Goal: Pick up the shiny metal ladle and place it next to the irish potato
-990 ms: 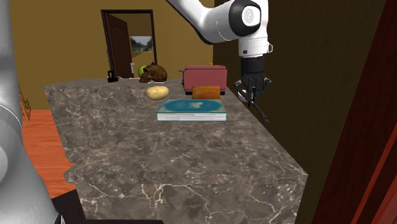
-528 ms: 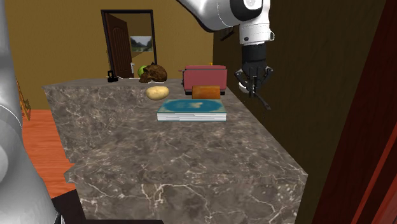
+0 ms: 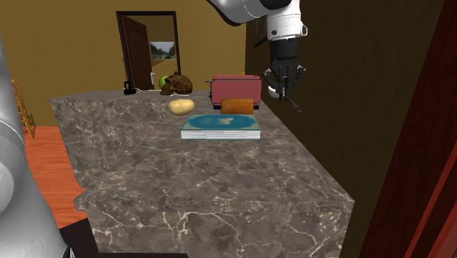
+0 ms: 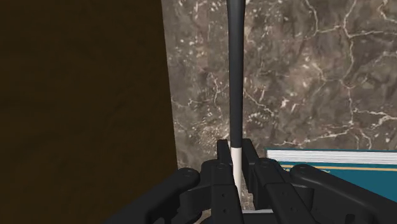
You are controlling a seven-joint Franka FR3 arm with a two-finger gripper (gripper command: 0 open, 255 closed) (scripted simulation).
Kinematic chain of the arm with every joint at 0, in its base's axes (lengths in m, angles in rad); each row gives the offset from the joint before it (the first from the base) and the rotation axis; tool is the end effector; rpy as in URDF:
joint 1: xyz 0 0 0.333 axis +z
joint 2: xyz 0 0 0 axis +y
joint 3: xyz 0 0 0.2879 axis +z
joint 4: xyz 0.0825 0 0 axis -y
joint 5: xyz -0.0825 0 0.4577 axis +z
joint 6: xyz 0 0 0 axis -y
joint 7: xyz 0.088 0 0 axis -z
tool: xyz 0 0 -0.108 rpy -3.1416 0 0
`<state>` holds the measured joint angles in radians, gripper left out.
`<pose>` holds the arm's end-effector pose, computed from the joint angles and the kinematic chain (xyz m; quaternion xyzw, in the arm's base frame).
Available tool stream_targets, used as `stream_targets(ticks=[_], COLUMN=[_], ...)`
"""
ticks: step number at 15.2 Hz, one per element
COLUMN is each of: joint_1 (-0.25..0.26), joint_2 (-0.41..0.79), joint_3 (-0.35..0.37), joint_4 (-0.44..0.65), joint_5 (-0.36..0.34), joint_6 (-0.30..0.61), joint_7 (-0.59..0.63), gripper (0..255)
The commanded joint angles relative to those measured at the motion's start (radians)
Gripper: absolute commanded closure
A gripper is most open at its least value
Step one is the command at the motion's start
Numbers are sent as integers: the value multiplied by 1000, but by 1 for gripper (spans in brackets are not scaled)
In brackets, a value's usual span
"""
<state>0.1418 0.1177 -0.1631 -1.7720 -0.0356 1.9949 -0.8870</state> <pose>0.6748 -0.0137 0.4470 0.9030 0.4255 0.0364 0.0468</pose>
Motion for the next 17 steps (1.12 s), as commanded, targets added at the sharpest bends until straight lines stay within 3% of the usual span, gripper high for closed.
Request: stream_targets(ticks=[1,9,17], joint_1=[25,120,210], joint_2=[-38,-135,-173], joint_3=[17,103,203], joint_4=[-44,-160,-200], joint_5=[-13,-47,-61], joint_6=[3,10,-3], joint_7=[47,240,434], gripper=[255,255,255])
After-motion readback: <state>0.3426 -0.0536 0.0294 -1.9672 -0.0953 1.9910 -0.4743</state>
